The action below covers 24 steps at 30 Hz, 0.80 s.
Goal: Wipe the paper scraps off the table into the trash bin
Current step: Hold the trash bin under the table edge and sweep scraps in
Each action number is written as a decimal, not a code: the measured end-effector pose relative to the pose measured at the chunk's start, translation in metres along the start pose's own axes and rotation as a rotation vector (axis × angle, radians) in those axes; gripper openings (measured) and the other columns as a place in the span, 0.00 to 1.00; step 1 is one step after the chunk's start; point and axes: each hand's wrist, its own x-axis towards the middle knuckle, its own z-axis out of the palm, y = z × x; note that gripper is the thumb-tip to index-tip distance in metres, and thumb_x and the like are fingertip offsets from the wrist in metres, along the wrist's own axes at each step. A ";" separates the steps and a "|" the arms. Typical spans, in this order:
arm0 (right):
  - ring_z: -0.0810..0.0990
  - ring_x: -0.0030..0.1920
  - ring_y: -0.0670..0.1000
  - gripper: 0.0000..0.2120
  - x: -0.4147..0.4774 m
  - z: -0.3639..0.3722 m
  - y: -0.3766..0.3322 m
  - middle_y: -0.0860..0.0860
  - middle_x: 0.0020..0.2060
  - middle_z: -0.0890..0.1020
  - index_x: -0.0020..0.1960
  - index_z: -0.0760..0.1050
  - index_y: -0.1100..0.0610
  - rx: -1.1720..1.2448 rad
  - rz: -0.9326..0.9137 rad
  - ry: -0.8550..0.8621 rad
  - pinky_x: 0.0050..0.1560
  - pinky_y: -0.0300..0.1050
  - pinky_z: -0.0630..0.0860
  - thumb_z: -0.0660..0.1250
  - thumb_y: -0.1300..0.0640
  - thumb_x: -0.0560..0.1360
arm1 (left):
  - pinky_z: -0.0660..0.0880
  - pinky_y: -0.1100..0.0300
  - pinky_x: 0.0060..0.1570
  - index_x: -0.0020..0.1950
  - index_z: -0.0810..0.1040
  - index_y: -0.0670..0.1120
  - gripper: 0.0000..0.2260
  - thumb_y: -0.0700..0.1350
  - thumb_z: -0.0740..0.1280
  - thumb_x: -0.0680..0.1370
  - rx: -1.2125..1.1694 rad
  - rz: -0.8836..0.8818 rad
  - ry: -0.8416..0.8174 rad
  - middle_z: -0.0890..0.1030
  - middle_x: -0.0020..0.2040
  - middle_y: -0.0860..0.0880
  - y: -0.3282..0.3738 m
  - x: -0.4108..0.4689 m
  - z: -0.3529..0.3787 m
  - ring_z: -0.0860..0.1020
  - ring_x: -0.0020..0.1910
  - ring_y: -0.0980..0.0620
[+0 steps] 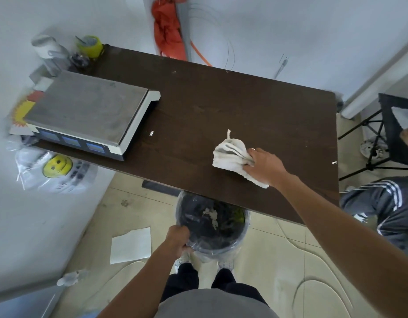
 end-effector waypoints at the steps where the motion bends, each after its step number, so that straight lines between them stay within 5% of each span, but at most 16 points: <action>1: 0.79 0.50 0.57 0.13 0.004 -0.005 0.004 0.51 0.49 0.76 0.57 0.72 0.53 -0.006 0.005 0.011 0.46 0.48 0.69 0.61 0.48 0.77 | 0.81 0.56 0.26 0.61 0.74 0.35 0.10 0.31 0.59 0.81 0.008 -0.012 0.009 0.81 0.54 0.36 0.000 0.002 0.000 0.84 0.47 0.38; 5: 0.79 0.50 0.57 0.11 0.022 -0.019 0.016 0.51 0.49 0.76 0.56 0.71 0.53 -0.032 0.014 0.018 0.49 0.49 0.70 0.61 0.49 0.77 | 0.84 0.52 0.34 0.58 0.74 0.35 0.07 0.32 0.62 0.81 0.031 -0.028 0.020 0.81 0.57 0.37 0.001 0.009 0.001 0.84 0.51 0.36; 13: 0.77 0.54 0.59 0.14 0.048 -0.029 0.028 0.54 0.53 0.76 0.59 0.71 0.55 -0.084 -0.013 0.060 0.54 0.52 0.70 0.62 0.50 0.77 | 0.82 0.56 0.28 0.60 0.76 0.37 0.10 0.32 0.60 0.81 -0.018 -0.003 -0.008 0.82 0.52 0.36 0.007 0.001 0.007 0.84 0.48 0.39; 17: 0.74 0.61 0.60 0.22 0.068 -0.030 0.034 0.56 0.60 0.74 0.70 0.67 0.54 -0.114 0.009 0.140 0.61 0.55 0.69 0.62 0.50 0.78 | 0.85 0.47 0.39 0.59 0.77 0.36 0.11 0.32 0.59 0.80 -0.011 -0.009 0.000 0.84 0.51 0.35 0.004 0.010 0.002 0.85 0.46 0.37; 24: 0.71 0.66 0.62 0.22 0.063 0.017 0.049 0.58 0.64 0.72 0.69 0.67 0.53 -0.116 0.209 0.008 0.66 0.56 0.68 0.61 0.48 0.77 | 0.85 0.44 0.46 0.60 0.77 0.38 0.12 0.32 0.58 0.81 -0.001 -0.022 0.015 0.84 0.51 0.36 -0.001 0.019 0.003 0.86 0.45 0.39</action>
